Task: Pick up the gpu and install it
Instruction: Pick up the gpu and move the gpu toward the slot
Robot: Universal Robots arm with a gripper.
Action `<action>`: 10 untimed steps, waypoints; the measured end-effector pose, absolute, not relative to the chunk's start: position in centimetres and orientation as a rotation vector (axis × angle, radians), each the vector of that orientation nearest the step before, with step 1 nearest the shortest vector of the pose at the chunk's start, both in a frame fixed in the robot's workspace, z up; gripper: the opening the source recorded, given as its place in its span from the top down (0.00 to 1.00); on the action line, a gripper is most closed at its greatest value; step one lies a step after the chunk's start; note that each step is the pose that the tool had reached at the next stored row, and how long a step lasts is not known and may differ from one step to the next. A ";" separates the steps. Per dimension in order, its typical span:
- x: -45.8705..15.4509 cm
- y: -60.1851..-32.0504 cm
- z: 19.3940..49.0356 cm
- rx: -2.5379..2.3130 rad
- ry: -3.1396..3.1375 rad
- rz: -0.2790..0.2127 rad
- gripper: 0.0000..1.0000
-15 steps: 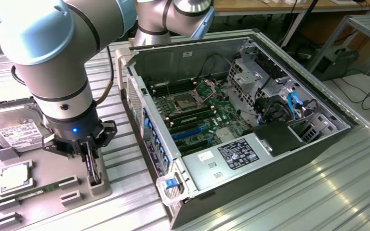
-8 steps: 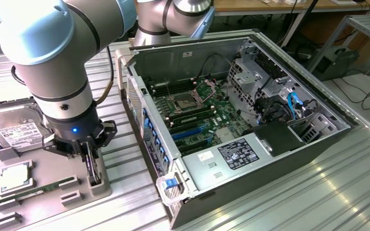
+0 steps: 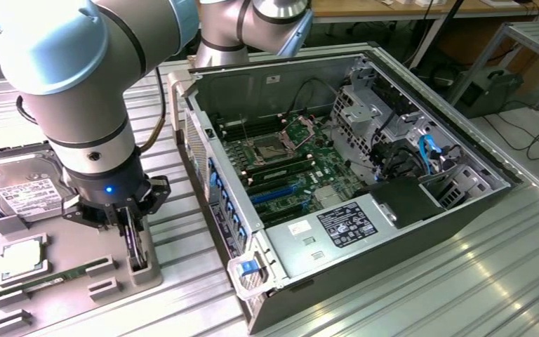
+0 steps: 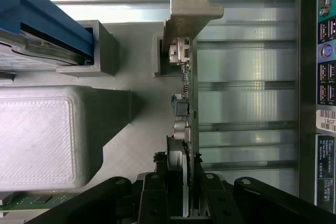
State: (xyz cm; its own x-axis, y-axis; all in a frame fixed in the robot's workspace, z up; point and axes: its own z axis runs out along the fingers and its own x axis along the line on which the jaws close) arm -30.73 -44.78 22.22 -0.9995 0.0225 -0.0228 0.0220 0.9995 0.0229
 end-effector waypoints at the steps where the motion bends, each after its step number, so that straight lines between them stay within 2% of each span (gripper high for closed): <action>1: -30.7 -44.8 22.3 0.035 3.118 0.035 0.72; 10: -30.7 -44.8 22.9 0.035 3.118 0.035 0.72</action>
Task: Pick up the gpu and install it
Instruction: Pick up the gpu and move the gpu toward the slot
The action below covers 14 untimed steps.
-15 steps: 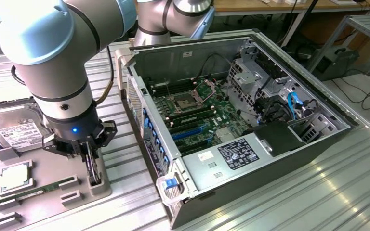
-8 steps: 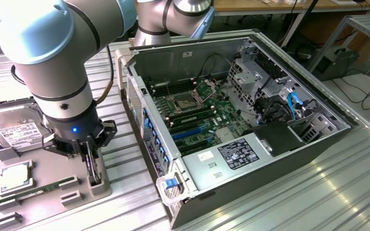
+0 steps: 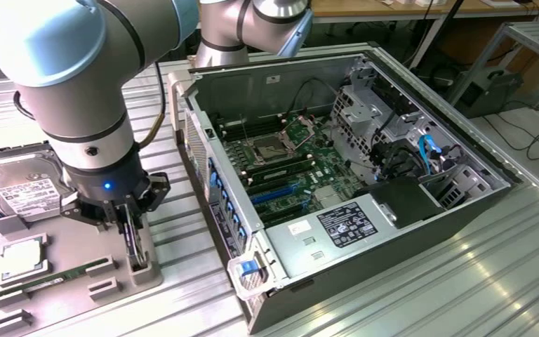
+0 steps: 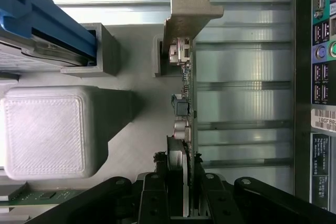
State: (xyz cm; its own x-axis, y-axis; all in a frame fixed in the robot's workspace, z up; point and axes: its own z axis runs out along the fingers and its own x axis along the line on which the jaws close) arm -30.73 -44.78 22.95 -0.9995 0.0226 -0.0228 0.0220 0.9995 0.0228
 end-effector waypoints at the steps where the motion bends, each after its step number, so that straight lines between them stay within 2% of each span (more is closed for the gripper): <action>1: -30.7 -44.8 23.0 0.035 3.118 0.035 0.72; 14: -30.7 -44.8 24.1 0.035 3.118 0.035 0.72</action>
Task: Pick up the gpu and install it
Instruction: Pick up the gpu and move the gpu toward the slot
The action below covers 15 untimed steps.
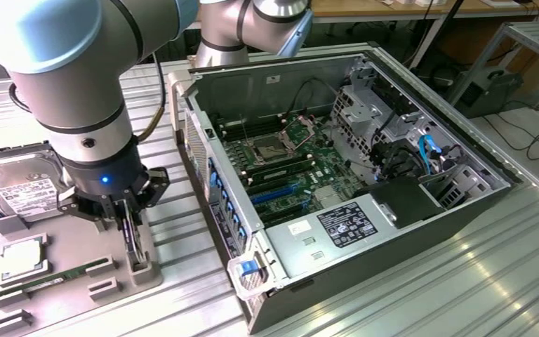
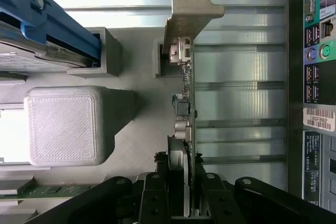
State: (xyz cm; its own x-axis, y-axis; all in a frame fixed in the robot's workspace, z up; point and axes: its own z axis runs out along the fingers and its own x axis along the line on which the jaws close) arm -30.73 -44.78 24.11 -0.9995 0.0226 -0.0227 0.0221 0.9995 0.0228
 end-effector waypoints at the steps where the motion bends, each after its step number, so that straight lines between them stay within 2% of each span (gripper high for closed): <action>1: -30.7 -44.8 24.2 0.035 3.118 0.035 0.72; 15: -30.7 -44.8 25.3 0.035 3.118 0.035 0.72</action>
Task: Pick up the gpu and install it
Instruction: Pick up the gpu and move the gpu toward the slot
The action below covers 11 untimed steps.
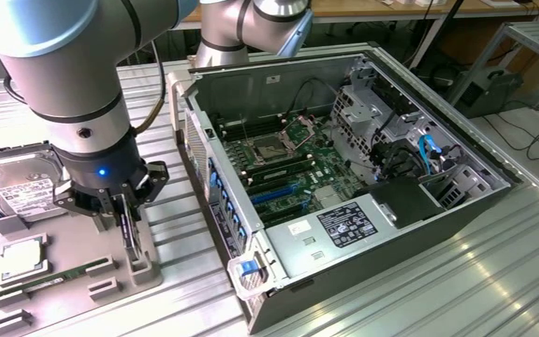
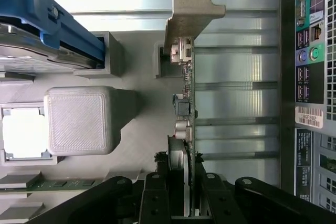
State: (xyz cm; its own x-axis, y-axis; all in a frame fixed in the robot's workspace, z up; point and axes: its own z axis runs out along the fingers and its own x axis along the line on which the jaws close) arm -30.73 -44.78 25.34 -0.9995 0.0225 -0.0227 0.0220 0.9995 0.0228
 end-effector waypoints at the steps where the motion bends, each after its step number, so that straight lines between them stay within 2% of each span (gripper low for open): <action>1: -30.7 -44.8 25.4 0.035 3.118 0.035 0.72; 11: -30.7 -44.8 26.0 0.035 3.118 0.035 0.72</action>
State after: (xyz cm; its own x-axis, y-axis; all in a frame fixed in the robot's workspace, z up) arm -30.73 -44.78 26.02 -0.9995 0.0225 -0.0227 0.0220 0.9995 0.0228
